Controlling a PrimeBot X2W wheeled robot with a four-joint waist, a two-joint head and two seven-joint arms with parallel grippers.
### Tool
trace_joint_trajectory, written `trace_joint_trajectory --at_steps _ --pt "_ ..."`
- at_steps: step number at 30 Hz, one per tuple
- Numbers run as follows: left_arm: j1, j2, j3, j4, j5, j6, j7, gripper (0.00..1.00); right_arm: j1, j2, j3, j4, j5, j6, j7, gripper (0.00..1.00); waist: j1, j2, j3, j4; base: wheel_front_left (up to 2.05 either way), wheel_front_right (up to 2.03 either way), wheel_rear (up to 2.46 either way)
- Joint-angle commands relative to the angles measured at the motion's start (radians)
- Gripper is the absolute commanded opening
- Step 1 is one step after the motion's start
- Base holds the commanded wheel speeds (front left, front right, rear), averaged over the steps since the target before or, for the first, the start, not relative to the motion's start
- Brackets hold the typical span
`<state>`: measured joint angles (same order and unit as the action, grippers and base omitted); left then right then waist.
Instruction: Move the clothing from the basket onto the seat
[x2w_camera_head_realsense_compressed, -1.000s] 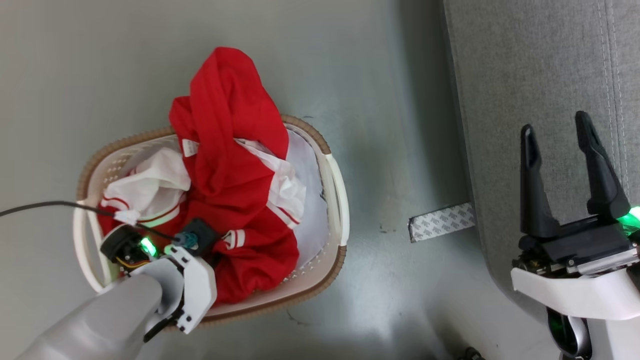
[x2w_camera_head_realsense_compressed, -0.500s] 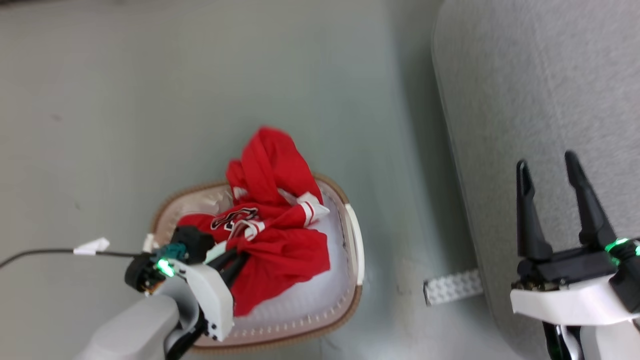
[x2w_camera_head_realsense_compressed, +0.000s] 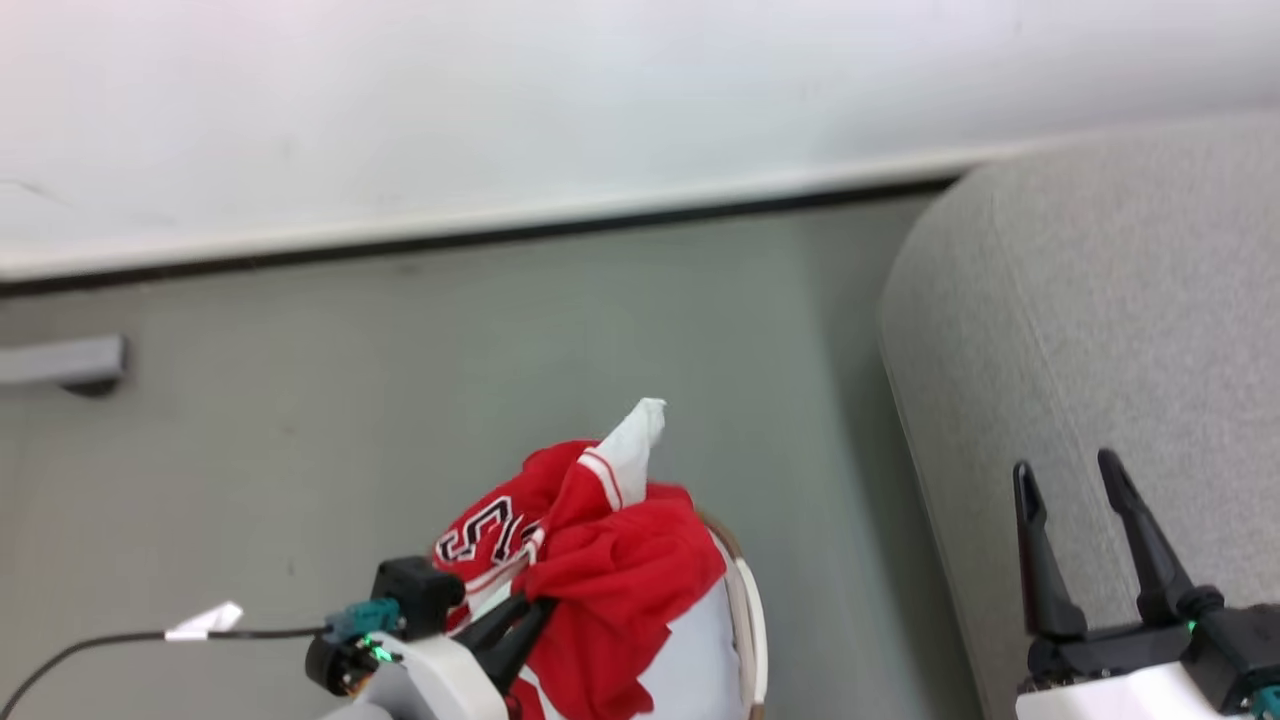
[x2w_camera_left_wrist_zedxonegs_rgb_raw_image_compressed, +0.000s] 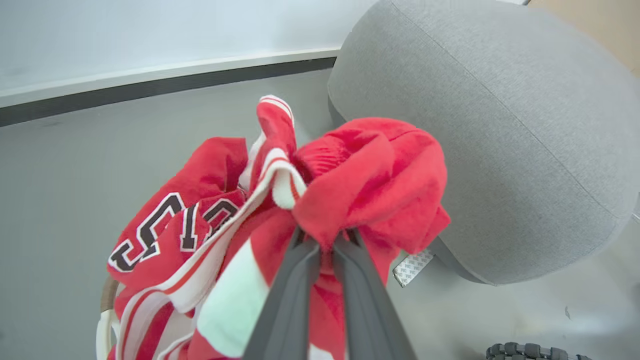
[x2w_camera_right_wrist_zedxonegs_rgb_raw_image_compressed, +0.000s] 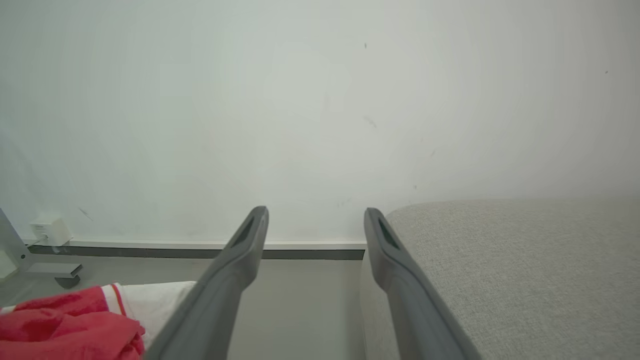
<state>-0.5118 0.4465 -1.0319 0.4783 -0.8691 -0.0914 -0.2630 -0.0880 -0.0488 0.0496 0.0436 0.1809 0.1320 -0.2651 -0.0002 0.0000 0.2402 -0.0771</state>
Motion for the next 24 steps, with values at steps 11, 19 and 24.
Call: trace_joint_trajectory --at_steps 11,19,24 --pt "0.091 0.079 0.037 -0.257 0.011 0.092 0.007 0.00 0.105 -0.003 -0.009 0.035 0.012 -0.002 0.001 1.00 0.0002 0.0000 -0.208 0.050 0.00 0.00 0.00" --pt "0.110 0.133 0.040 -0.442 -0.001 0.139 0.054 0.00 0.130 -0.003 0.000 0.045 0.022 -0.002 0.001 1.00 0.0002 0.0000 -0.238 0.041 0.00 0.00 0.00" --pt "0.105 0.161 0.048 -0.530 0.010 0.163 0.066 0.00 0.132 -0.003 0.005 0.046 0.027 -0.002 0.001 1.00 0.0002 0.0000 -0.244 0.031 0.00 0.00 0.00"
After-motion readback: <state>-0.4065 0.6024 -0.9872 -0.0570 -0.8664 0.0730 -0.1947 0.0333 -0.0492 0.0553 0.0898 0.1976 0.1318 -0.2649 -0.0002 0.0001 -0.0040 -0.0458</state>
